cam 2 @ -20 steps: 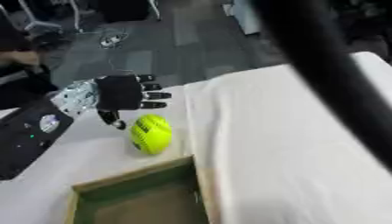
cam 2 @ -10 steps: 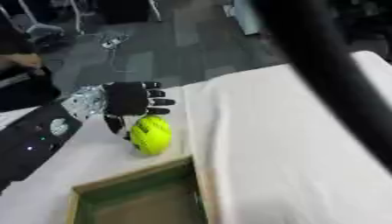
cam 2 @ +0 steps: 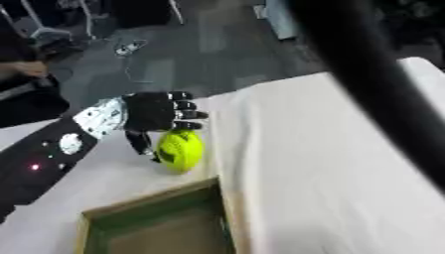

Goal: Pick up objects on the table and place them in the box.

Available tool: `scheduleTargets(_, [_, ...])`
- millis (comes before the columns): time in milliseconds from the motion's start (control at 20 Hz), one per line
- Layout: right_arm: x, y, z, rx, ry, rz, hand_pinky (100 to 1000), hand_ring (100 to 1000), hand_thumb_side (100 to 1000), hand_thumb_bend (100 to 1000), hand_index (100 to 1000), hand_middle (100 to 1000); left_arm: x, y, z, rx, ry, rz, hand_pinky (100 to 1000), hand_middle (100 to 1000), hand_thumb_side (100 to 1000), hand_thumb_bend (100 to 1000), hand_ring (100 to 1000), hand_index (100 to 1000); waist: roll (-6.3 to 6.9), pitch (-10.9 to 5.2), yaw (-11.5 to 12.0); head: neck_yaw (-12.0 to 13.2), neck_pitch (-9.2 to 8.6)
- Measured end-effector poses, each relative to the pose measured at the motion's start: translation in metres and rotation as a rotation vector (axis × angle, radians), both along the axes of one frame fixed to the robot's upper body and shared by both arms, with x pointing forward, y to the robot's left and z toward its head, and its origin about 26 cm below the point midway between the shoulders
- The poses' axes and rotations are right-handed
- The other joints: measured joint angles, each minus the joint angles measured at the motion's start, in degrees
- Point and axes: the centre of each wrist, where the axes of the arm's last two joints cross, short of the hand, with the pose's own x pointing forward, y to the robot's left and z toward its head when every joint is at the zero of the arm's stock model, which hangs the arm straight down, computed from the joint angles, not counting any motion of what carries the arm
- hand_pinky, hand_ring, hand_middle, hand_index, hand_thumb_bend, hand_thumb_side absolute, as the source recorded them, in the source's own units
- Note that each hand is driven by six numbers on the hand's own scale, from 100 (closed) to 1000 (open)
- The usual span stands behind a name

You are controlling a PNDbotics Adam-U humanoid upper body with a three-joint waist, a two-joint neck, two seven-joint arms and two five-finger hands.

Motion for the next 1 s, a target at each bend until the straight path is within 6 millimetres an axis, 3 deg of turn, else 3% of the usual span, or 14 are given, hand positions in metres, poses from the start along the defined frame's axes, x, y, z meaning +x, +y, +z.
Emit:
scheduleTargets(300, [0.000,-0.001,0.001,-0.014,0.004,-0.002,100,388,927,100,571,485,-0.005,-0.016,0.004,-0.036,0.140,-0.067,856,913,578,644,823,925,0.48,-0.18,-0.2,0.5,0.43])
scheduleTargets(350, [0.000,-0.001,0.001,-0.014,0.005,-0.001,100,388,926,100,571,485,-0.006,-0.019,0.005,-0.048,0.170,-0.085,806,906,518,635,809,923,0.56,-0.18,-0.4,0.6,0.43])
scheduleTargets(450, [0.000,-0.001,0.003,-0.014,0.000,0.004,100,388,926,100,572,485,-0.009,-0.023,0.009,-0.069,0.235,-0.108,804,913,510,641,818,927,0.73,-0.17,-0.8,0.9,0.40])
scheduleTargets(700, [0.001,0.000,0.007,-0.014,0.004,0.018,100,387,926,100,573,486,-0.016,-0.025,0.020,-0.079,0.391,-0.033,801,914,473,631,818,922,0.74,0.15,-1.1,1.0,0.02])
scheduleTargets(750, [0.001,0.000,0.007,-0.014,0.006,0.020,100,386,927,100,574,486,-0.017,-0.025,0.023,-0.083,0.424,-0.014,736,894,366,594,779,906,0.74,0.29,-1.1,1.0,-0.10])
scheduleTargets(800, [0.001,0.000,0.007,-0.016,0.007,0.021,100,386,927,100,574,486,-0.018,-0.023,0.027,-0.087,0.455,0.005,735,893,359,592,778,905,0.74,0.42,-1.1,1.0,-0.13])
scheduleTargets(850, [0.001,0.000,0.008,-0.017,0.007,0.023,100,386,927,100,574,486,-0.019,-0.021,0.031,-0.095,0.486,0.025,664,862,276,570,723,881,0.73,0.60,-1.1,1.0,-0.16])
scheduleTargets(1000, [0.001,0.001,0.007,-0.014,0.013,0.028,100,386,927,100,574,486,-0.022,-0.013,0.043,-0.245,0.533,0.080,664,862,276,570,723,881,0.67,0.84,-1.1,1.0,-0.21])
